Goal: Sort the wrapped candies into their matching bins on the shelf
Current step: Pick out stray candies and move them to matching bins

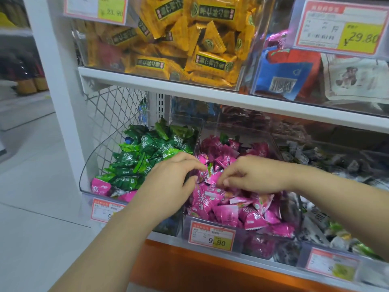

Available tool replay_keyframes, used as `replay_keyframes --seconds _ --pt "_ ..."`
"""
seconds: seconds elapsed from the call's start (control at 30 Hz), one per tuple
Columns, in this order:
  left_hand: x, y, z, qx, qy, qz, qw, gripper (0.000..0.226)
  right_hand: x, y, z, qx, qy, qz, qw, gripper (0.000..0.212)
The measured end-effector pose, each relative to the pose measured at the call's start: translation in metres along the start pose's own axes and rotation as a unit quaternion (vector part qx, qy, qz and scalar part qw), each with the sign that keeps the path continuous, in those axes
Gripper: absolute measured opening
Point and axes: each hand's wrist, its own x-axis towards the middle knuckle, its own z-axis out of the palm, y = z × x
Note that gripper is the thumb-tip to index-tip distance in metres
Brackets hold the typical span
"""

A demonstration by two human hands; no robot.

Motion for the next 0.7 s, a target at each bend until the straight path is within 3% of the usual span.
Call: replay_keyframes --seconds 0.1,0.27,0.4,0.5,0.6,0.7 --pt "0.000 0.000 0.000 -0.002 0.000 0.000 1.000 0.027 0.016 0.006 -0.001 -0.033 0.122 0.016 0.992 0.023" --pt "0.001 0.000 0.000 -0.004 0.001 0.001 1.000 0.028 0.033 0.014 0.012 -0.086 0.066 0.058 0.992 0.034" --pt "0.002 -0.002 0.000 -0.005 0.003 0.005 1.000 0.028 0.028 0.018 0.010 -0.023 0.159 0.058 0.985 0.019" --pt "0.002 -0.002 0.000 -0.005 0.001 0.005 1.000 0.028 0.020 0.027 0.004 0.075 0.248 0.084 0.962 0.013" --pt "0.003 -0.002 0.001 -0.003 0.003 0.005 1.000 0.028 0.019 0.035 0.000 0.157 0.357 0.105 0.915 0.013" --pt "0.002 -0.002 0.001 -0.005 0.007 0.007 1.000 0.028 0.022 0.044 0.000 0.141 0.416 0.131 0.889 0.019"
